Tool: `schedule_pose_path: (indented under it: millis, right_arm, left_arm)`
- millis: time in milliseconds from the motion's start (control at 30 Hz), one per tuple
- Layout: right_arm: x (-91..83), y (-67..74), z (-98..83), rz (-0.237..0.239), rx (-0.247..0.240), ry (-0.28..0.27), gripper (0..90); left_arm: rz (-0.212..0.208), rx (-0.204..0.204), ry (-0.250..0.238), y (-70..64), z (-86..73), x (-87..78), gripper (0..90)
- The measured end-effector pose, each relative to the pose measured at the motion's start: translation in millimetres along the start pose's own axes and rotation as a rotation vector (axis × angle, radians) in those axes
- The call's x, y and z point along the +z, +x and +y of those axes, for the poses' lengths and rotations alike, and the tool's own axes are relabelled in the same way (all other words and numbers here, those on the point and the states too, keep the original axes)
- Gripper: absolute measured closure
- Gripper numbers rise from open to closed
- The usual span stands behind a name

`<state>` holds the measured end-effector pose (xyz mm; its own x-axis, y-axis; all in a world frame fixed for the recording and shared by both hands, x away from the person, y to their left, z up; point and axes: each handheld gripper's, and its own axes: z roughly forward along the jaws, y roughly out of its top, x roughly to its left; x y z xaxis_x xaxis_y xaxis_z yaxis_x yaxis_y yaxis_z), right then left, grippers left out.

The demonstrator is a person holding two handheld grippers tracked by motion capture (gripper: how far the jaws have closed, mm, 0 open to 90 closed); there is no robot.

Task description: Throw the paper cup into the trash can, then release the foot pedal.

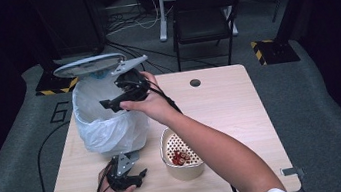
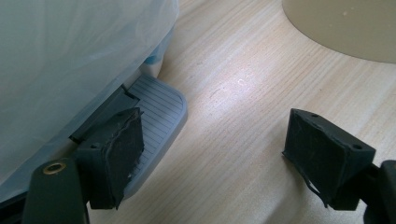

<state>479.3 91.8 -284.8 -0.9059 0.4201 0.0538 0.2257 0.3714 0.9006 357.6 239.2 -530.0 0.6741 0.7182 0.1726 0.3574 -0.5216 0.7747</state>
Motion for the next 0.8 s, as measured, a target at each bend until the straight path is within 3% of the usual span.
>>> schedule_pose_path:
  millis: [33,100,133,167,200,233,267,400,433,600,633,733,767,800]
  right_arm:
    - [-7.9,-1.7,-2.9,0.004,-0.008,-0.003,16.2]
    - [-25.1,-5.3,-10.1,0.006,-0.004,-0.003,16.9]
    - [-25.1,-5.3,-10.1,0.006,-0.004,-0.003,16.9]
    - [-38.1,-8.1,-16.4,-0.013,-0.006,0.003,17.5]
    - [-47.2,-10.1,-21.4,-0.02,0.001,0.001,17.7]
    - [-67.9,-14.0,-33.5,-0.041,0.005,-0.001,18.3]
    - [-67.9,-14.0,-33.5,-0.041,0.005,-0.001,18.3]
    - [-108.4,-24.5,-57.2,-0.143,-0.009,-0.025,19.0]
    - [-125.5,-30.5,-66.4,-0.178,0.006,-0.039,19.0]
    - [-149.6,-39.9,-85.2,-0.224,0.037,-0.049,19.0]
    - [-158.3,-42.5,-95.6,-0.243,0.04,-0.046,19.0]
    - [-166.2,-44.4,-105.0,-0.249,0.064,-0.05,19.0]
    - [-169.8,-45.1,-109.2,-0.259,0.067,-0.058,19.1]
    - [-174.2,-45.3,-113.8,-0.268,0.065,-0.055,19.3]
  left_arm:
    - [-0.021,0.006,0.023,1.3,0.9,-1.8,19.4]
    - [-0.021,0.004,0.024,1.1,1.0,-1.8,19.4]
    - [-0.021,0.004,0.024,1.1,1.0,-1.8,19.4]
    - [0.0,-0.001,-0.001,-0.1,0.0,0.0,19.4]
    - [-0.01,0.002,0.011,0.5,0.5,-1.0,19.4]
    - [-0.01,0.003,0.006,0.7,0.3,-0.9,19.3]
    - [-0.023,-0.008,0.005,1.0,0.1,-1.4,19.3]
    - [-0.036,-0.012,-0.014,4.1,-2.0,-5.4,21.7]
    - [-0.048,-0.024,-0.027,6.7,-1.4,-8.1,22.2]
    - [-0.052,-0.049,-0.059,11.2,3.1,-16.1,24.5]
    - [-0.062,-0.144,-0.053,7.0,4.8,-20.9,29.1]
    - [-0.075,-0.159,-0.056,7.3,4.7,-26.5,30.7]
    - [-0.075,-0.096,-0.054,12.4,5.4,-30.3,31.2]
    - [-0.09,-0.103,-0.052,13.7,5.8,-33.9,31.8]
